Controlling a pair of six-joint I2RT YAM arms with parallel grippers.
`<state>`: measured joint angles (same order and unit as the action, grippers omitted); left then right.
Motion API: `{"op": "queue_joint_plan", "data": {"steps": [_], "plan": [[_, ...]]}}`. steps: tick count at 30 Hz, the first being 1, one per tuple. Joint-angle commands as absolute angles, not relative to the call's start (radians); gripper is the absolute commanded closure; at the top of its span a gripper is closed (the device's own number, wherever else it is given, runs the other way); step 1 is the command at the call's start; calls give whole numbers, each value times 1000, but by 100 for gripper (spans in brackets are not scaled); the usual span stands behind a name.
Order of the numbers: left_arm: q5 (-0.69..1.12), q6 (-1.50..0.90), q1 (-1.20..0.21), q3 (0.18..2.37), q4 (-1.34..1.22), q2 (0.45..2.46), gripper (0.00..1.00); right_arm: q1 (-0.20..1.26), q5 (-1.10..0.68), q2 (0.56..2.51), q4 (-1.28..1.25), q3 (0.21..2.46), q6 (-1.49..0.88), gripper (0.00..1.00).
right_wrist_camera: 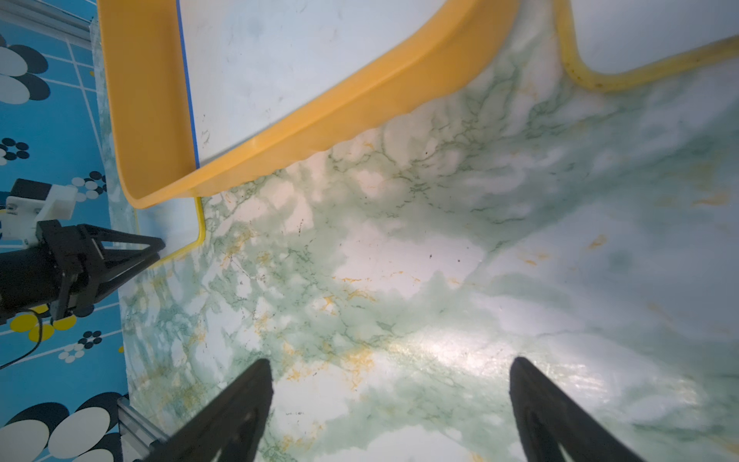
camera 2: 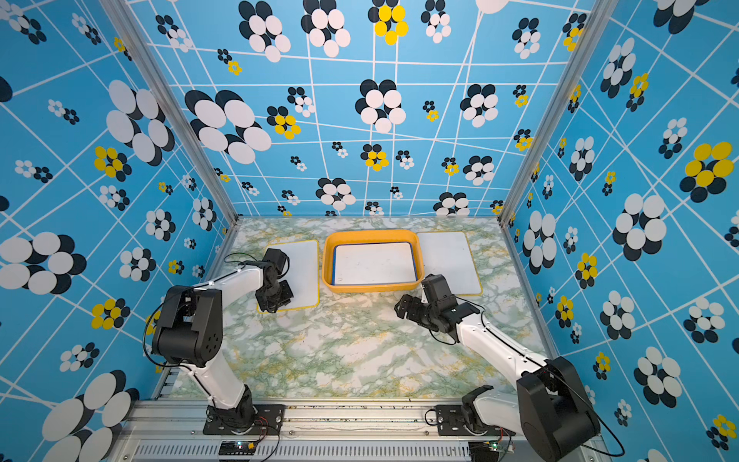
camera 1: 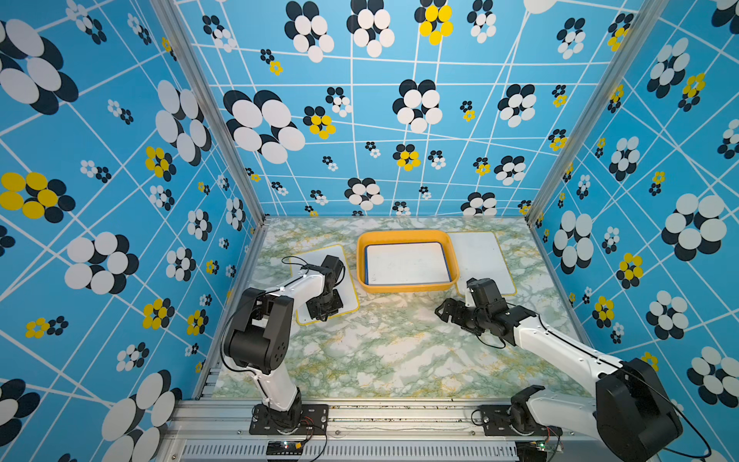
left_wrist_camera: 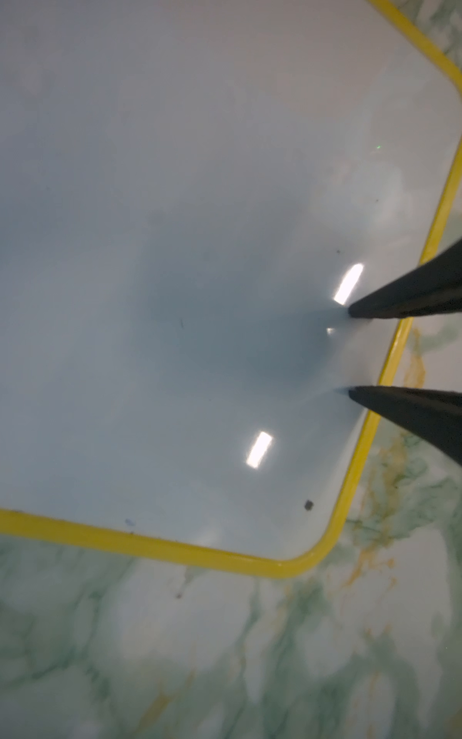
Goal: Put the whiteboard into the storage box
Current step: Move the whiteboard to the center of the board.
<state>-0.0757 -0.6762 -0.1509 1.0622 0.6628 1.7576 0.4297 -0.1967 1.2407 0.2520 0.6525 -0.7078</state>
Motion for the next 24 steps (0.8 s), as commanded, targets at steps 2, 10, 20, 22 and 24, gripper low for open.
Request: {"op": "queue_joint_plan", "data": {"steps": [2,10,20,22,24], "plan": [[-21,-714,-237,982,839,1792,72,436,-213,1220,251,629,-720,5],[18,-779,-392,952,829,1821,76,436,-224,1207,232,592,-732,5],[71,-874,-597,917,751,1869,77,436,-215,1129,264,560,-711,4],[97,-879,-635,911,728,1864,77,436,-213,1114,264,551,-713,5],[109,-889,-670,907,713,1862,77,436,-213,1104,263,542,-717,4]]}}
